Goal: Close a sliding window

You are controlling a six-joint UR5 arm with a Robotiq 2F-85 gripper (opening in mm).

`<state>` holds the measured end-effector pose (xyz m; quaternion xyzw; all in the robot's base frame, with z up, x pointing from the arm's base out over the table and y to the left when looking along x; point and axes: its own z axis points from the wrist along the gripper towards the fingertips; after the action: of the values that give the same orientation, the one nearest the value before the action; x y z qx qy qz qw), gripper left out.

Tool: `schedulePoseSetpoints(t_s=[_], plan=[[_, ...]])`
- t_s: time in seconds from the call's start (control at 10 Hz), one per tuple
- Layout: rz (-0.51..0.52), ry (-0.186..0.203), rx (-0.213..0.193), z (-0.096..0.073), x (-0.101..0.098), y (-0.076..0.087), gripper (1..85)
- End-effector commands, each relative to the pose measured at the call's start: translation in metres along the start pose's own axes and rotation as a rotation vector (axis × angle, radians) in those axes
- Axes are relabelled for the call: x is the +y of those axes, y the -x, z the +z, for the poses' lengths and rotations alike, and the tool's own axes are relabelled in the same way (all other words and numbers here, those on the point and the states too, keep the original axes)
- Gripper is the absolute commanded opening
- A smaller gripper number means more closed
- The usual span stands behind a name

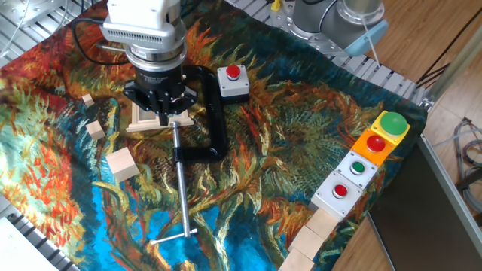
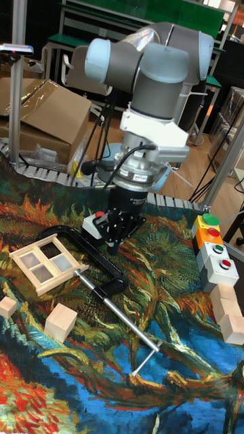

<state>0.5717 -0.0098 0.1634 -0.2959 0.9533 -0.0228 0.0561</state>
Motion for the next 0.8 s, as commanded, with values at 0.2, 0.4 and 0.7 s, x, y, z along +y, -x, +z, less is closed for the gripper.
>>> schedulePoseSetpoints(t_s=[0.2, 0.4, 0.7], plan=[[-0.023, 0.038, 0.024, 0.036, -0.015, -0.051, 1.3], [-0.015, 0.055, -0.004, 0.036, -0.01, -0.044, 1.3], [0.011, 0.069, 0.018, 0.042, -0.002, -0.047, 1.3]])
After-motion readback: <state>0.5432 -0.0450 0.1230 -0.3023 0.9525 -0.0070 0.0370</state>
